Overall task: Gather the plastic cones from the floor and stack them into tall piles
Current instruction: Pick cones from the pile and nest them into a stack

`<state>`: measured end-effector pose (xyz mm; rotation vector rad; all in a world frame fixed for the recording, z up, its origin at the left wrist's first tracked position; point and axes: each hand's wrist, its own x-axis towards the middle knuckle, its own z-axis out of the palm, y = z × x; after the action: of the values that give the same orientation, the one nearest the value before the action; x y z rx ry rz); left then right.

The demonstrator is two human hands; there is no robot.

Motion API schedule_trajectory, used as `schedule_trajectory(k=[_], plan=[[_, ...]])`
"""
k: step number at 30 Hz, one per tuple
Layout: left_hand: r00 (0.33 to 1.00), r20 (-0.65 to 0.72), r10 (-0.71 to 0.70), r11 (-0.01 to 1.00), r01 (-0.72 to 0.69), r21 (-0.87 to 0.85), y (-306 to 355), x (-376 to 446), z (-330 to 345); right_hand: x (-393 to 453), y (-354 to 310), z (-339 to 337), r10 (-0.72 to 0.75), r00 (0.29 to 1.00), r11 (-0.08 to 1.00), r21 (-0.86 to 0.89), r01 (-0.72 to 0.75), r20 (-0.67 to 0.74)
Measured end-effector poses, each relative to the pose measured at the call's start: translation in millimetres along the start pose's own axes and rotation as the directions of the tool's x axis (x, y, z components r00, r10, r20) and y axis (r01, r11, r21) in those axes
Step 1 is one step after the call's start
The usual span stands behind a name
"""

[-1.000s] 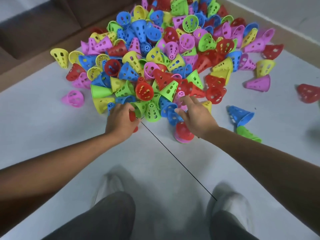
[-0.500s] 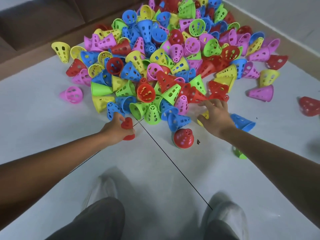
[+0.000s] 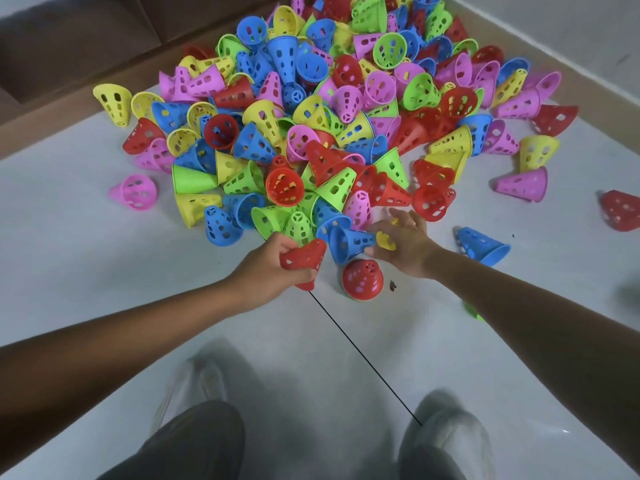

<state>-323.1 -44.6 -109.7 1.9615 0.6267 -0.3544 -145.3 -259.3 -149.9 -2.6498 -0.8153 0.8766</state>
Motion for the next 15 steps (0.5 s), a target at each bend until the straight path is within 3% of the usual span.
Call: schedule_trajectory(k=[15], plan=[[0.99, 0.122, 0.07, 0.996, -0.077, 0.053, 4.5, 41.6, 17.9, -0.3, -2.9, 16.9, -0.154, 0.986, 0.986, -0.067, 0.149, -0.06]])
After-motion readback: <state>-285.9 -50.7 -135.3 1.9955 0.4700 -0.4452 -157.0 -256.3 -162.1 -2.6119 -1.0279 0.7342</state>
